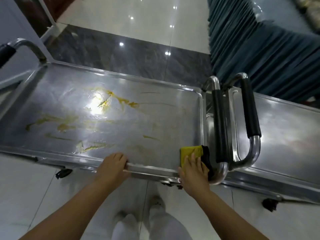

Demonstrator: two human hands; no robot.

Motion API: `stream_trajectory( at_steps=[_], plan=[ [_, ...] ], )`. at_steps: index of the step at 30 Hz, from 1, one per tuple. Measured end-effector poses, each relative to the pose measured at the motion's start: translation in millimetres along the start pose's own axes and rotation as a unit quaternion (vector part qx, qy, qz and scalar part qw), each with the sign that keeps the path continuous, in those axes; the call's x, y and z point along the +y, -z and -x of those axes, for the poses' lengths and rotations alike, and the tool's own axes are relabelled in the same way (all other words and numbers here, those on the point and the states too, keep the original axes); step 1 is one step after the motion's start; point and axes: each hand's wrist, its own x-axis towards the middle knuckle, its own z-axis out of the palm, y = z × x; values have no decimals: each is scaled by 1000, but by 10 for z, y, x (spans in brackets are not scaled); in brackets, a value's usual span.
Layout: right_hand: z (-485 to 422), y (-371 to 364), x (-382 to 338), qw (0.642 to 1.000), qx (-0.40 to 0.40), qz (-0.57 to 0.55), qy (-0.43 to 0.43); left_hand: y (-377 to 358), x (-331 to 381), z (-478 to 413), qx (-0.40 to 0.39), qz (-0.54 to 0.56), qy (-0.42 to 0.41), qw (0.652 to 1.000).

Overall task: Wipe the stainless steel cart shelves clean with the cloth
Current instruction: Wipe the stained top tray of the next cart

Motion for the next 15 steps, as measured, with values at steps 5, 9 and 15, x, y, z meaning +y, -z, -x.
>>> stream_trajectory(
  at_steps=[5,9,15],
  plan=[
    [-590,158,-39,993,45,-108,-23,-58,-64,80,60,33,-44,997],
    [-1270,475,-121,986,101,-132,-25,-110,-70,68,62,51,-26,996],
    [-2150,1057,-225,983,112,-130,-59,-226,-163,23,68,9,-25,997]
  ],
)
